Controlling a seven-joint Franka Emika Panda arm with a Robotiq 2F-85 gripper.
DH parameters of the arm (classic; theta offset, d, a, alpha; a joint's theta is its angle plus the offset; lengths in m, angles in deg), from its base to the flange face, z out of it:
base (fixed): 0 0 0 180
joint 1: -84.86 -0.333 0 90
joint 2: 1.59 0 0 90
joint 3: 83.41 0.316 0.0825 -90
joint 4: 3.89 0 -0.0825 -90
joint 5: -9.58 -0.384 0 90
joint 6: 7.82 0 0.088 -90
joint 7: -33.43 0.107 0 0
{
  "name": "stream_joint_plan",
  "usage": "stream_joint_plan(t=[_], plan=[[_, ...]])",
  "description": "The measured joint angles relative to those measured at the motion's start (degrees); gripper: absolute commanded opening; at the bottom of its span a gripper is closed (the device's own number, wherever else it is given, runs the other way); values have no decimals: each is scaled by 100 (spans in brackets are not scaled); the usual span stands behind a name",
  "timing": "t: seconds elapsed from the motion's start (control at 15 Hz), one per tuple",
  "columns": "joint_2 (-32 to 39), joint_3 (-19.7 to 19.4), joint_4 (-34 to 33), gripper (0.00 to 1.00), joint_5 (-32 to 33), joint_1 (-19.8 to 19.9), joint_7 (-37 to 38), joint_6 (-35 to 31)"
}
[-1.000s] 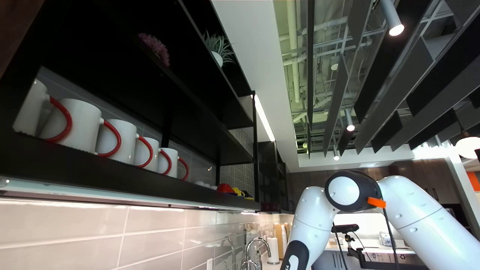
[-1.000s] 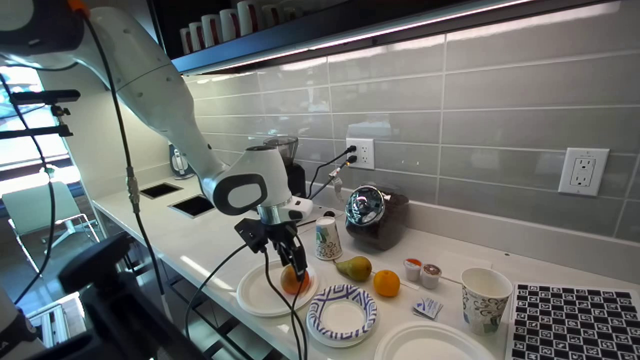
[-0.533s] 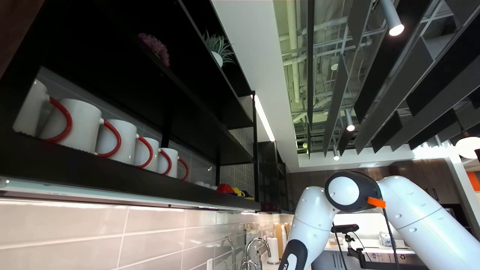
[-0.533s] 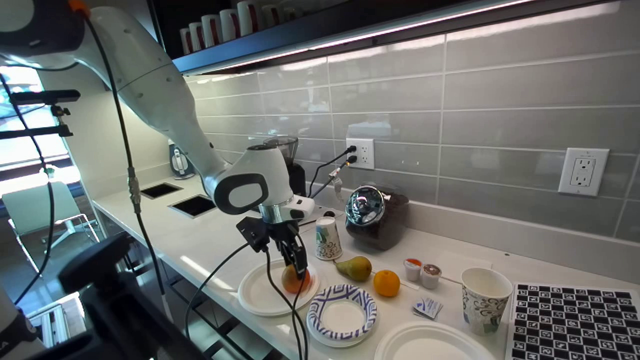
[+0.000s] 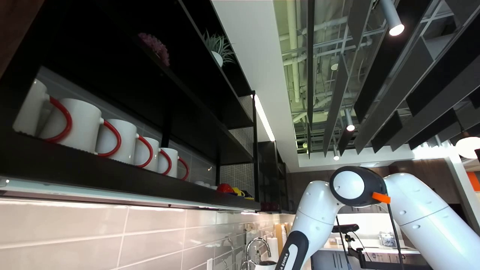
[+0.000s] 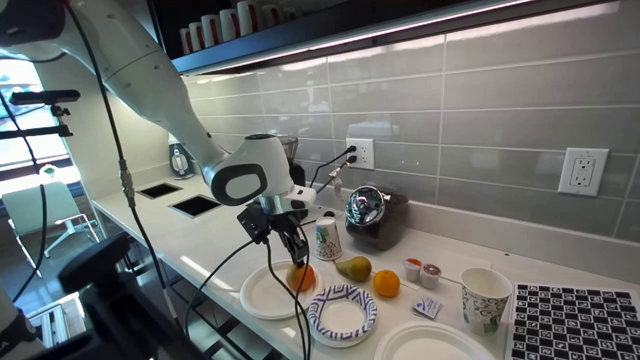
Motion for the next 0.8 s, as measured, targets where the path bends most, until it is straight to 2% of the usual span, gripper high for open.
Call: stream_joint_plan(t=[0.07, 0.13, 0.27, 0.8], plan=[[-27, 0, 13, 36, 0, 13, -17, 16], [-36, 0, 15, 32, -1, 19, -39, 37], [-35, 0, 15, 37, -1, 26, -91, 128], [-77, -82, 16, 94, 2, 18, -142, 190]])
